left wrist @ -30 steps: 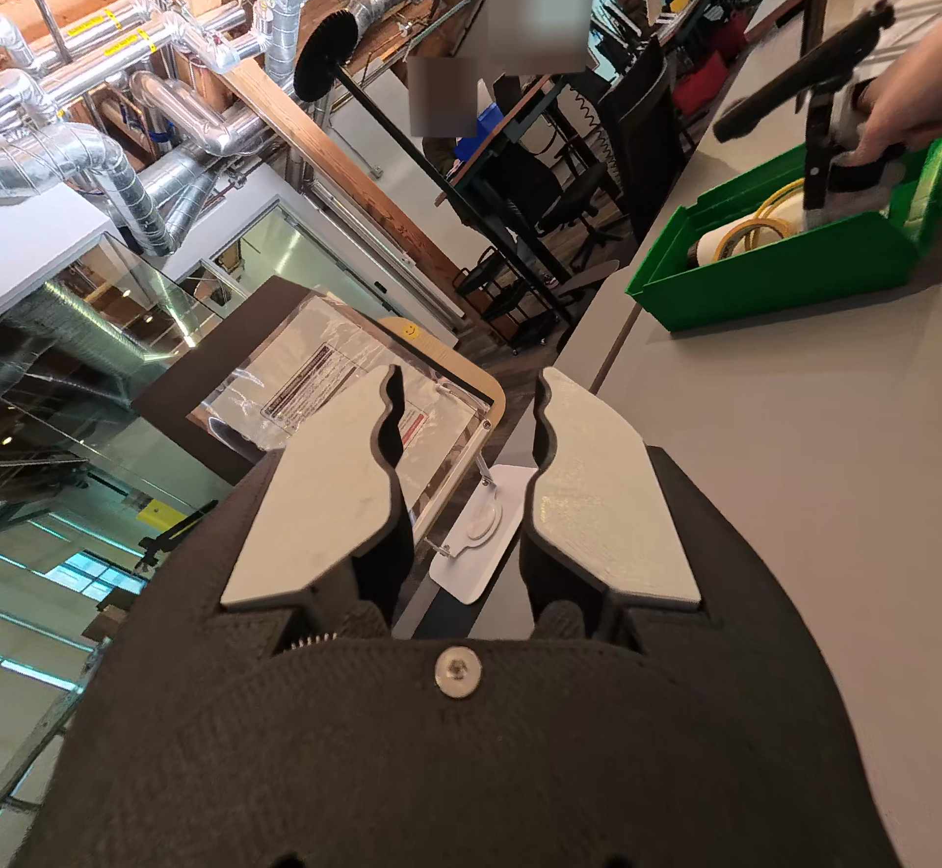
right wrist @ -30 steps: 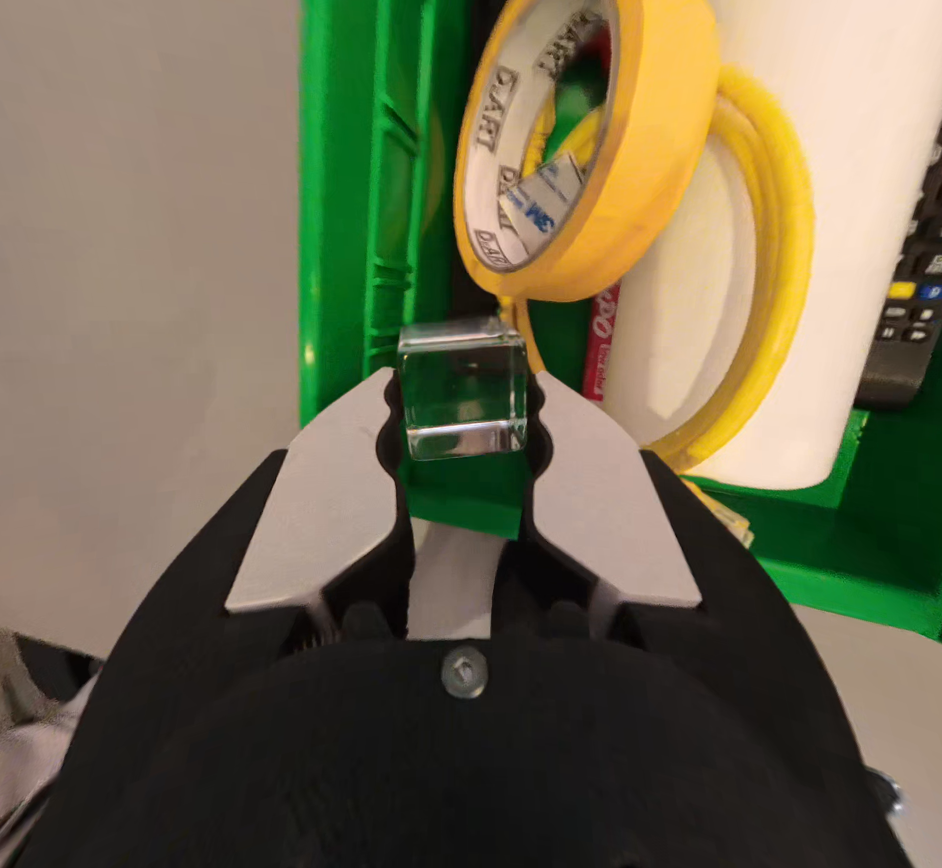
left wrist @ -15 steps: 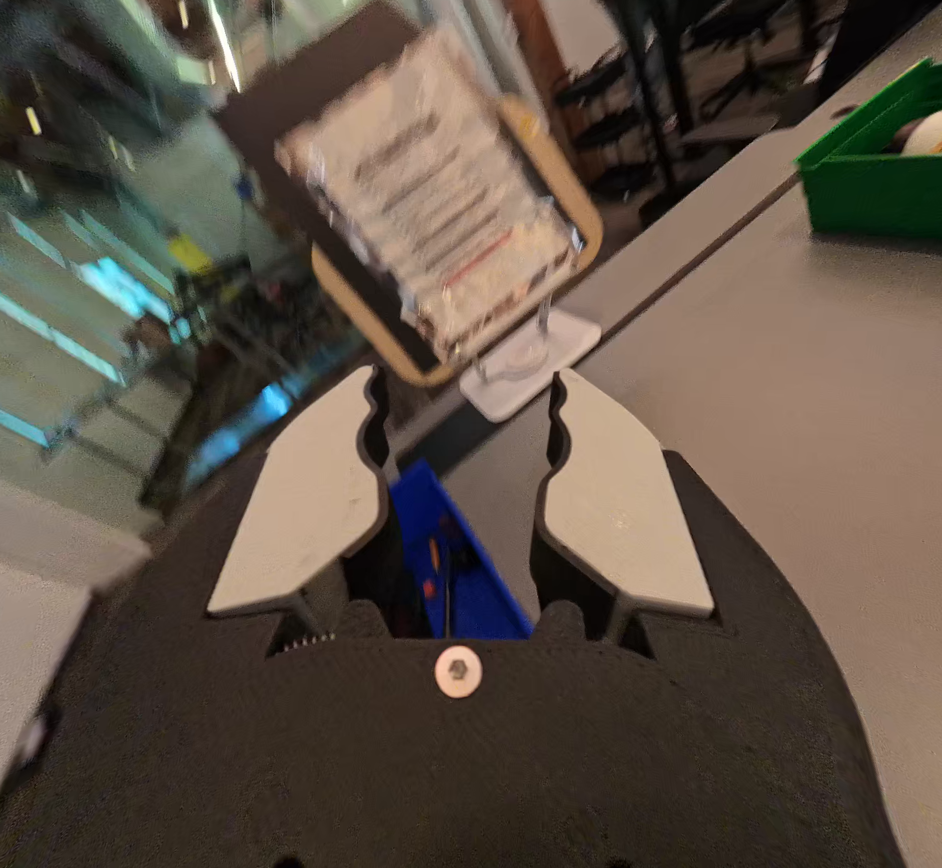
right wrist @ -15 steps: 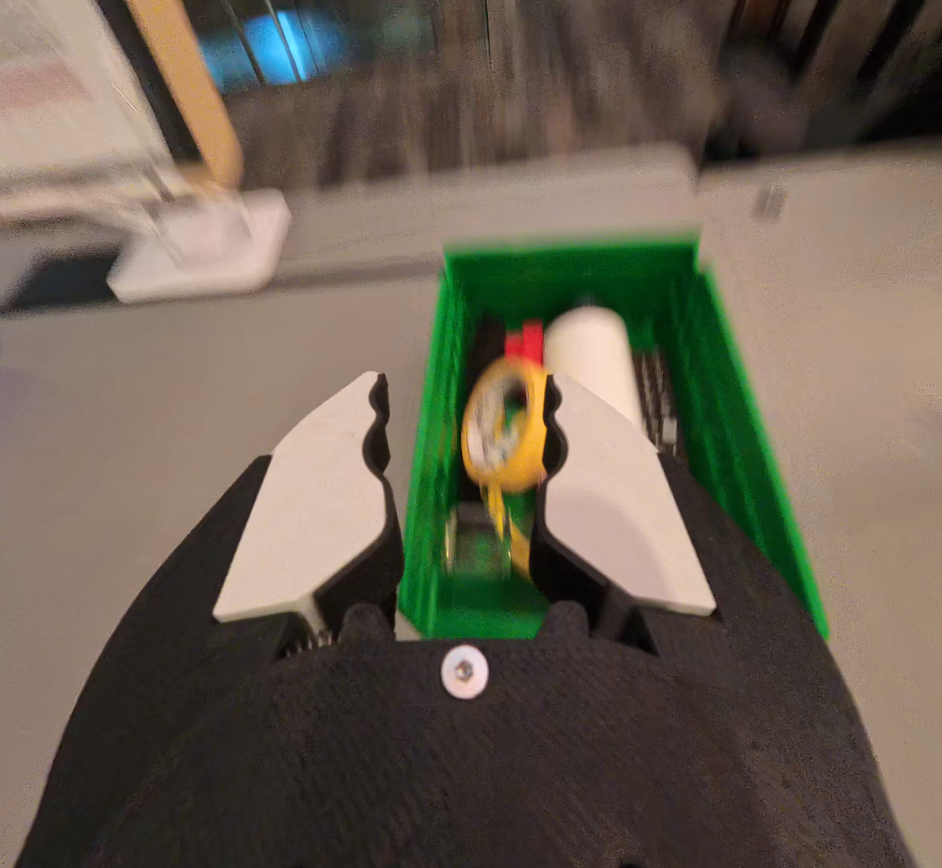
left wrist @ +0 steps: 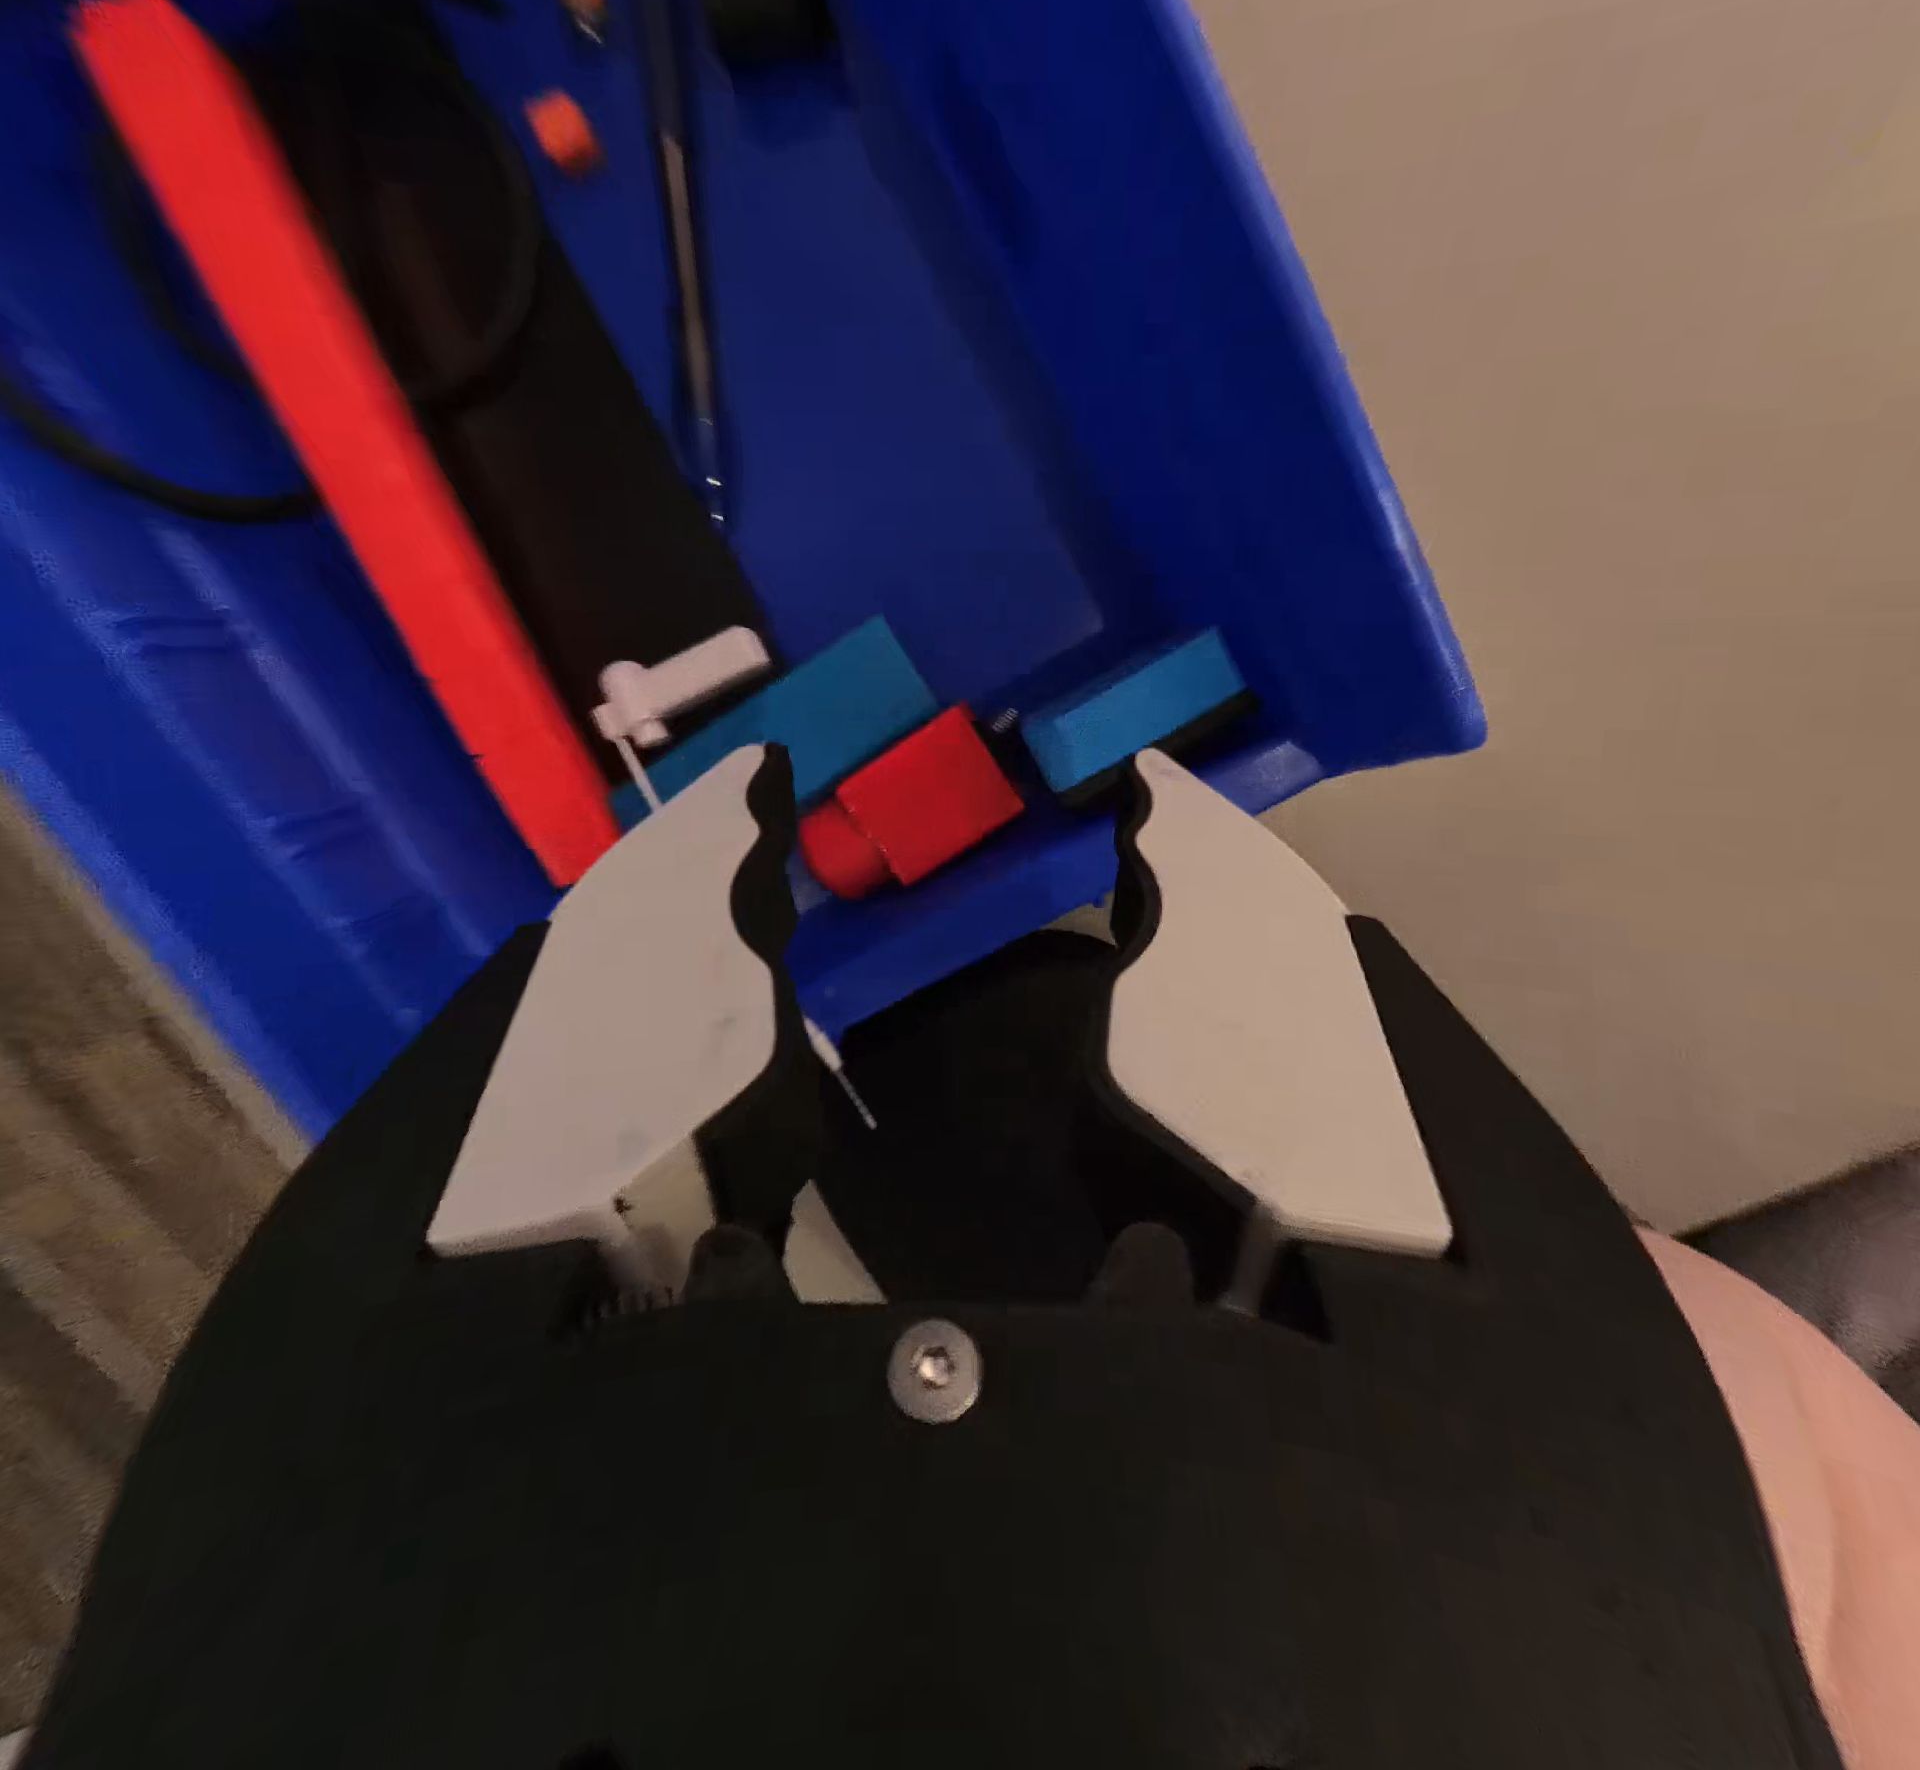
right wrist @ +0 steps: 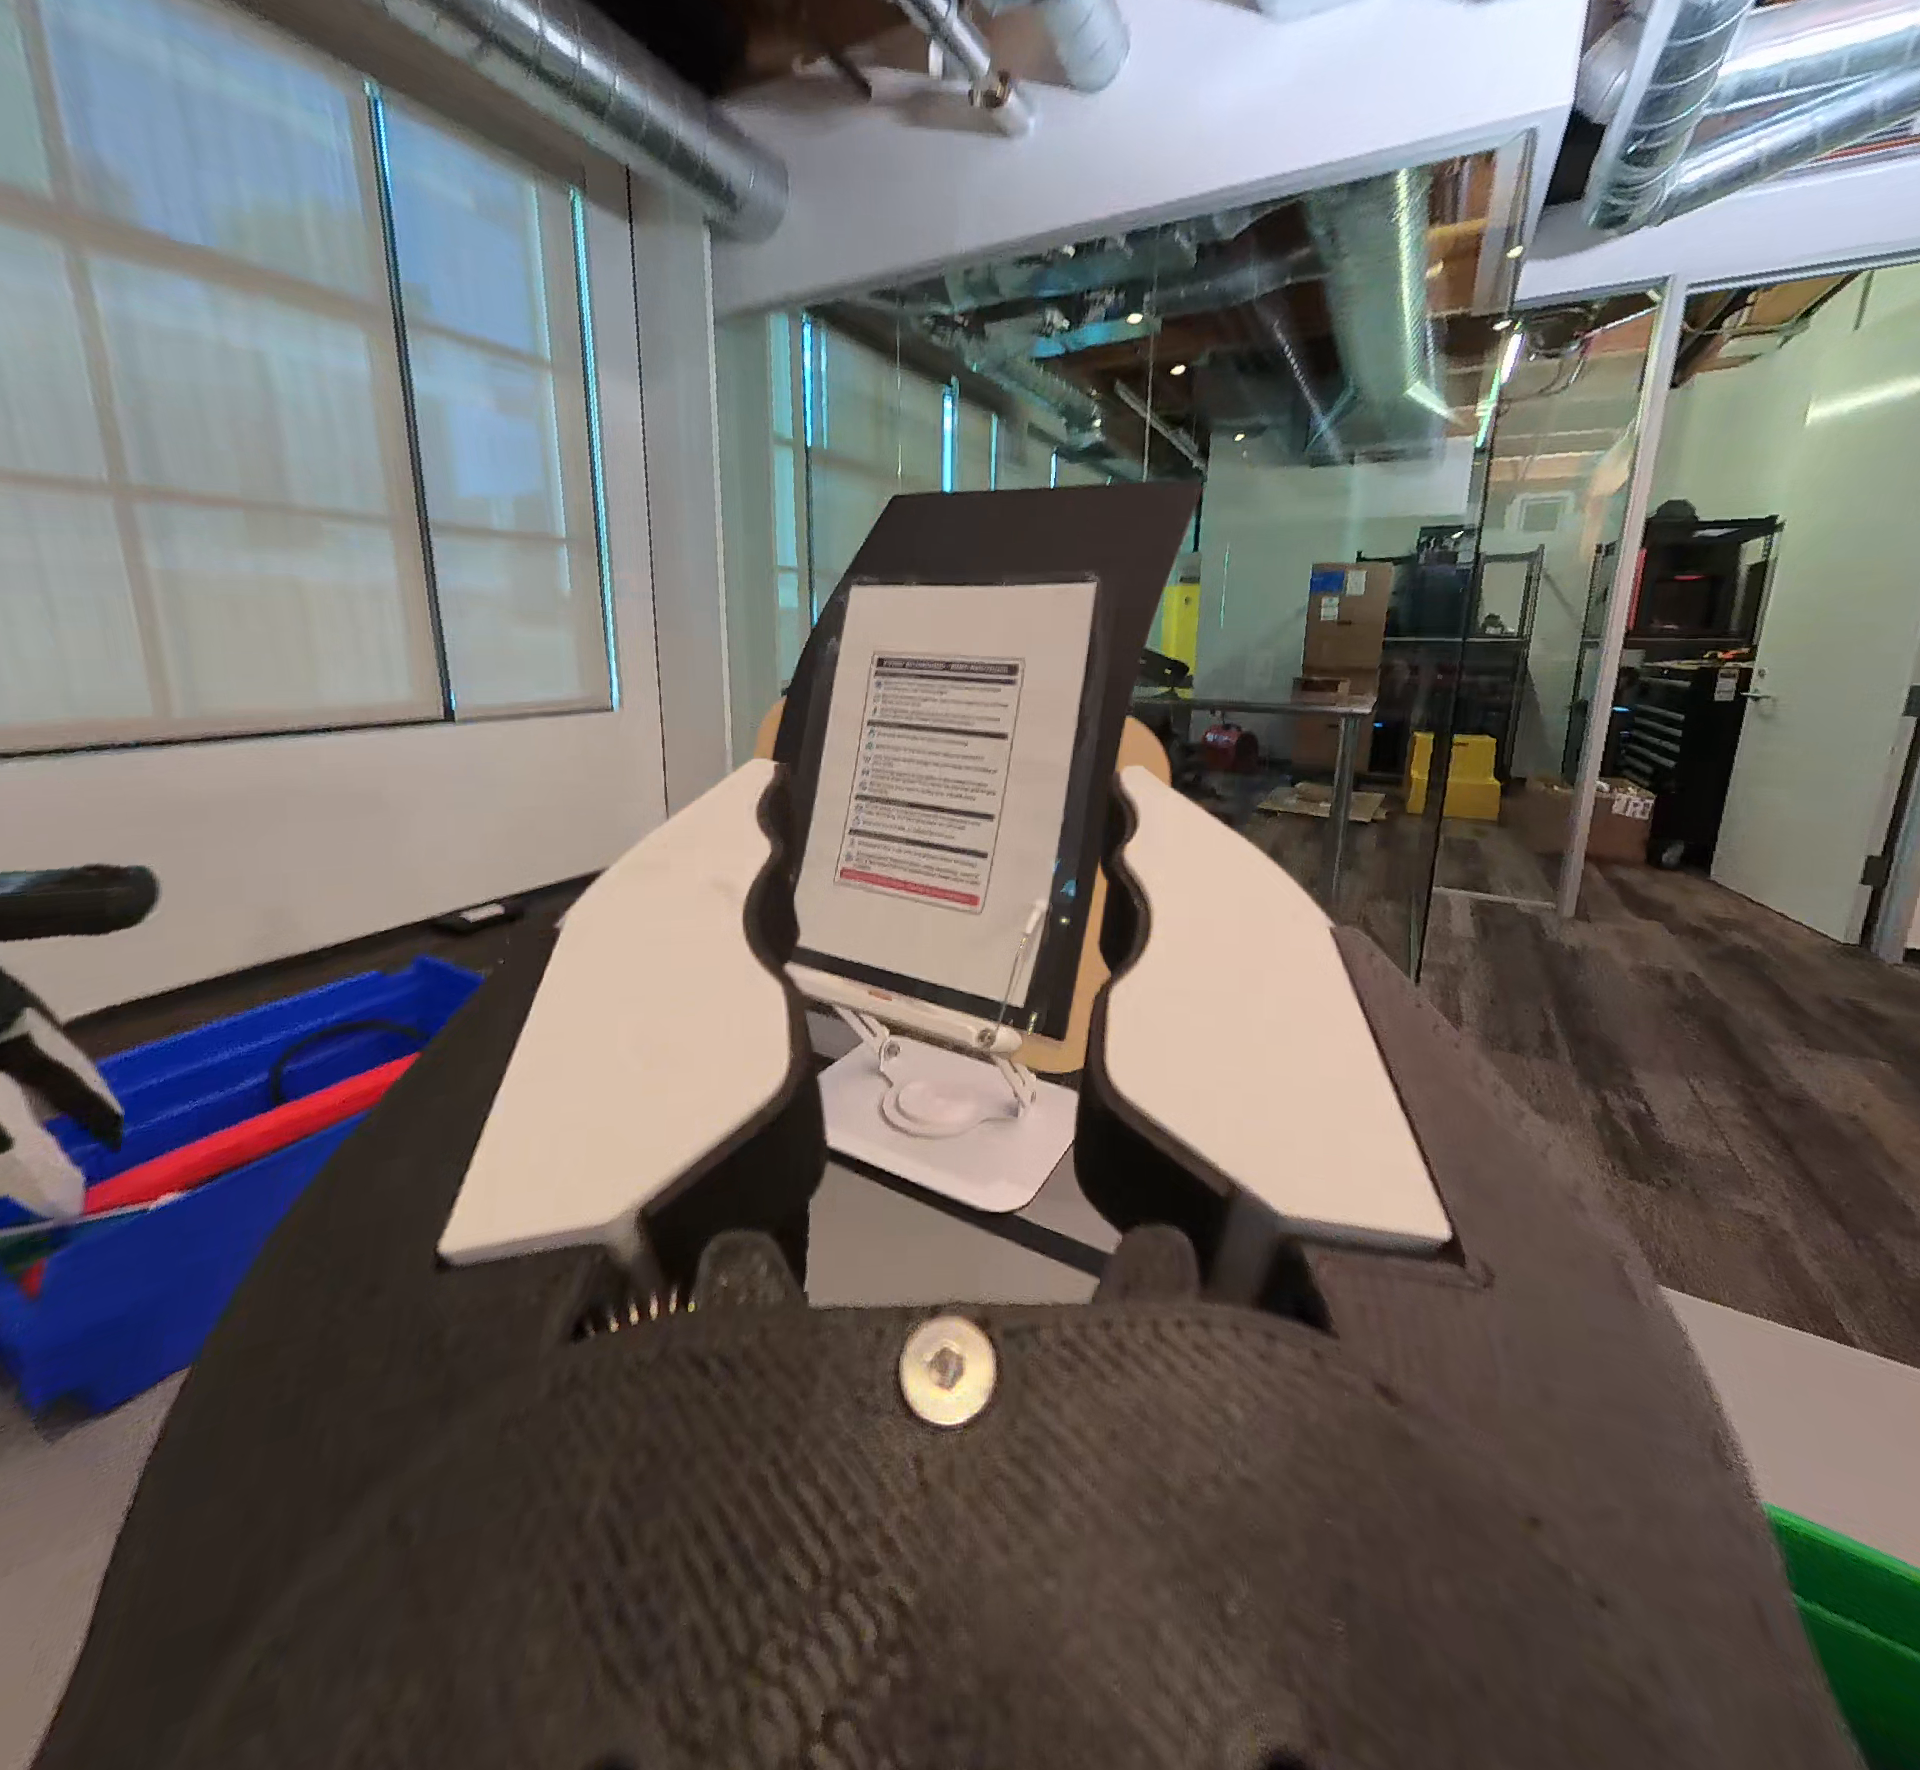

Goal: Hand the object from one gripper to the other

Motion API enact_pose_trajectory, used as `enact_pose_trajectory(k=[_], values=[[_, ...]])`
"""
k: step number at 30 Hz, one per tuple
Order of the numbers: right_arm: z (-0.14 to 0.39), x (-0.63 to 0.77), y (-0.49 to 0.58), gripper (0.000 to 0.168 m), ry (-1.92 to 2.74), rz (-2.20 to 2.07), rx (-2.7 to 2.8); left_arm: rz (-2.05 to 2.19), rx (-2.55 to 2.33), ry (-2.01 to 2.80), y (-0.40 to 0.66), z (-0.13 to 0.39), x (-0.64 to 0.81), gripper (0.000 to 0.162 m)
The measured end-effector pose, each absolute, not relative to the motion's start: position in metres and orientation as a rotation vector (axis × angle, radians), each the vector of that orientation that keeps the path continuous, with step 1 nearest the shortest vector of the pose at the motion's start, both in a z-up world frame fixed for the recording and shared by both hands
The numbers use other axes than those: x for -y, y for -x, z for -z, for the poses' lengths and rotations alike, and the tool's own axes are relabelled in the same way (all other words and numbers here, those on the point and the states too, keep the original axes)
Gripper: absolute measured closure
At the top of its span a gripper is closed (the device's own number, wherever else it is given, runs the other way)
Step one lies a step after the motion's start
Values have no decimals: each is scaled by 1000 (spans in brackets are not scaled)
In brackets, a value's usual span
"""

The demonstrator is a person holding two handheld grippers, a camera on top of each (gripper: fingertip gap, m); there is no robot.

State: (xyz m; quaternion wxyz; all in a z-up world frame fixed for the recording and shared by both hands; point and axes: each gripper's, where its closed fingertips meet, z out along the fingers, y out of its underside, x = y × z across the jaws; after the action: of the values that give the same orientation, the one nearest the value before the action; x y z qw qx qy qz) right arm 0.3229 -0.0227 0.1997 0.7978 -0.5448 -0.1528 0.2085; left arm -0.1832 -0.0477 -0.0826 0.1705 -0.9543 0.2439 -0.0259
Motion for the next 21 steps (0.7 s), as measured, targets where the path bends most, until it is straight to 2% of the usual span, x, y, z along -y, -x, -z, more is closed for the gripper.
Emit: enact_pose_trajectory(k=[1,6,16,21], values=[[-197,21,-318,112,1184,-451,343,121,-714,2727,180,89,48,102],[-188,12,-314,111,1236,-450,351,396,-619,2940,164,113,63,89],[-174,5,-314,111,1316,-495,370,222,-1019,2804,157,122,58,94],[-168,3,-313,111,1349,-497,387,298,-1051,2773,151,128,53,96]])
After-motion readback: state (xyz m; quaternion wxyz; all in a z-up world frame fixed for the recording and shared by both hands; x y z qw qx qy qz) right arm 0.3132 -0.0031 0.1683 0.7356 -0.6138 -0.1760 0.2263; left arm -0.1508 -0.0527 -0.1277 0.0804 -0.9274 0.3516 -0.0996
